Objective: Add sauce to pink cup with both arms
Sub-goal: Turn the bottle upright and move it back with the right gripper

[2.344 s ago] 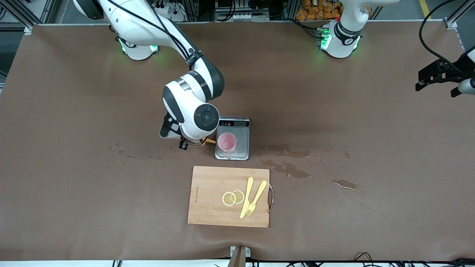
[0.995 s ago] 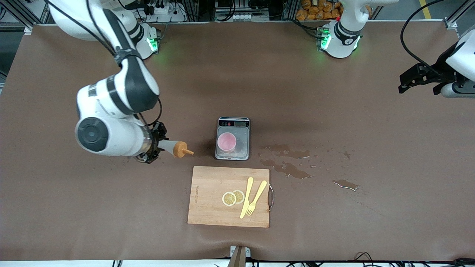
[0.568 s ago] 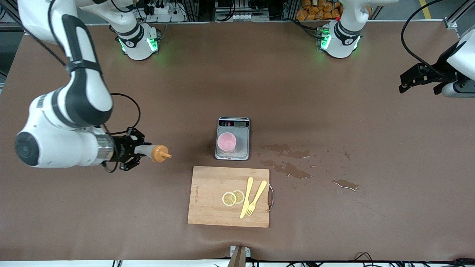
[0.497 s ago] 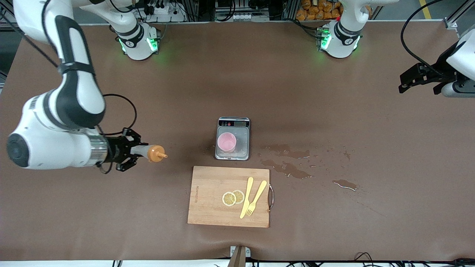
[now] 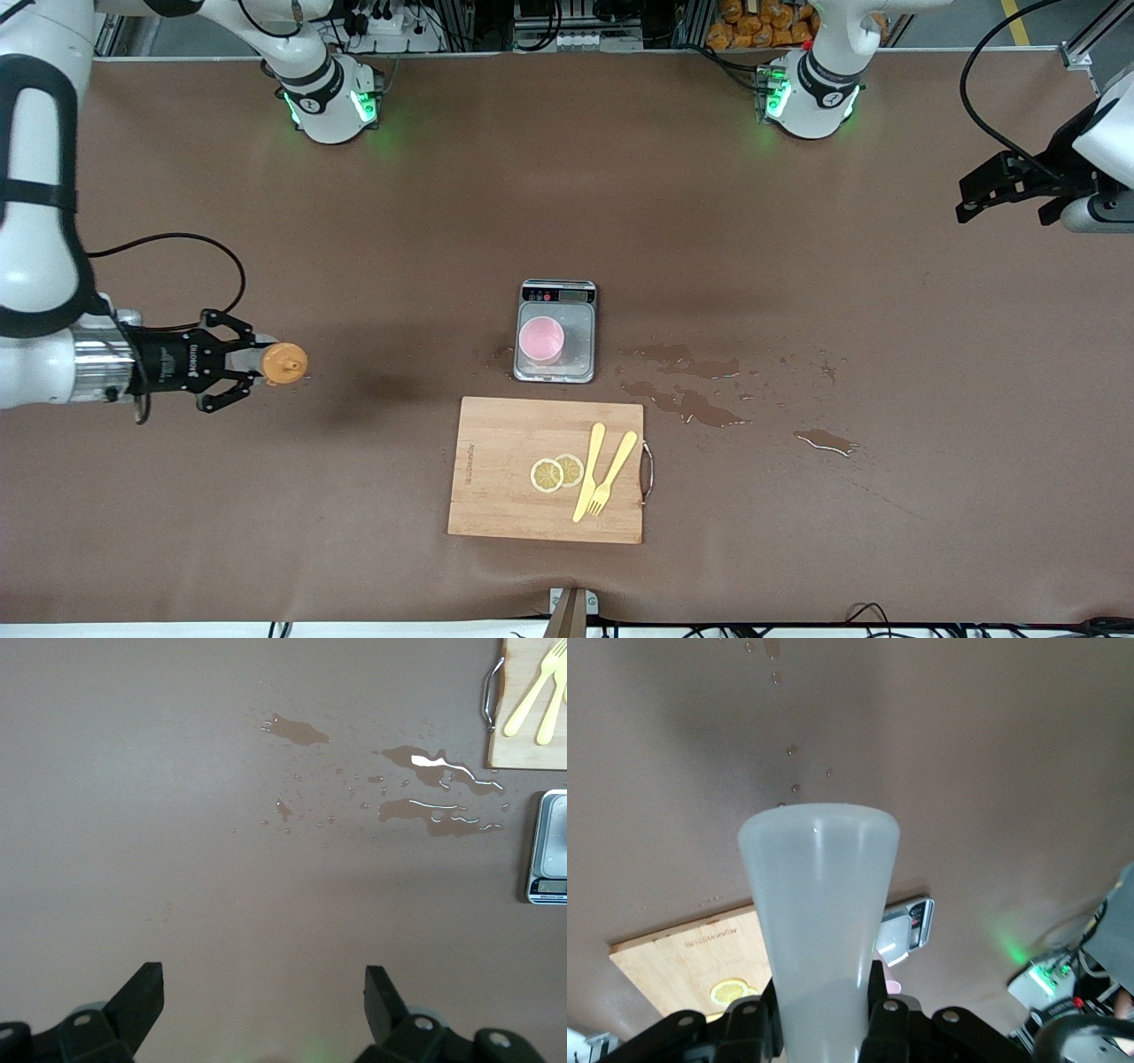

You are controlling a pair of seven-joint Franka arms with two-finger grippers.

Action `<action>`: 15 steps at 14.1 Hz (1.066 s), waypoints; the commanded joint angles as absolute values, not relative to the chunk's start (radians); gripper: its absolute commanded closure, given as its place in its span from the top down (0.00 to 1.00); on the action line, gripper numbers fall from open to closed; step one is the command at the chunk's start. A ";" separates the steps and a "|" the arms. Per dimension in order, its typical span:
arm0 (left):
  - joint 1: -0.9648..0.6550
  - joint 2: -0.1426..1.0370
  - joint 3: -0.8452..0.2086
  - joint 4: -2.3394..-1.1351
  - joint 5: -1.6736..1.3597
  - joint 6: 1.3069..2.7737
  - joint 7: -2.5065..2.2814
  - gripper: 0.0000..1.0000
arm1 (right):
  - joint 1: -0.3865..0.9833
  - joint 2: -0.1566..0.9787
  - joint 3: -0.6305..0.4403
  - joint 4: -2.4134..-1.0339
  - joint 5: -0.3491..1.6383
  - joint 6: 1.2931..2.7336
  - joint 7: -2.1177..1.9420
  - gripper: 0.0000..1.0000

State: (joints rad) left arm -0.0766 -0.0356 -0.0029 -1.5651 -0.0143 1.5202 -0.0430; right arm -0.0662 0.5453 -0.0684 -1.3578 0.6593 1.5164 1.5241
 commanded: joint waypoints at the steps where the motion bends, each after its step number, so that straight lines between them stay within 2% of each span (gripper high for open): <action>1: -0.072 -0.057 -0.012 -1.574 -0.012 1.525 -0.080 1.00 | -0.142 0.499 -0.051 -1.449 0.756 1.494 1.416 0.14; 8: -0.077 -0.052 -0.026 -1.569 -0.029 1.537 -0.120 1.00 | -0.310 0.528 -0.052 -1.552 0.859 1.419 1.094 0.15; 15: -0.078 -0.058 -0.031 -1.566 -0.058 1.522 -0.117 1.00 | -0.419 0.659 -0.052 -1.603 0.965 1.362 0.790 0.15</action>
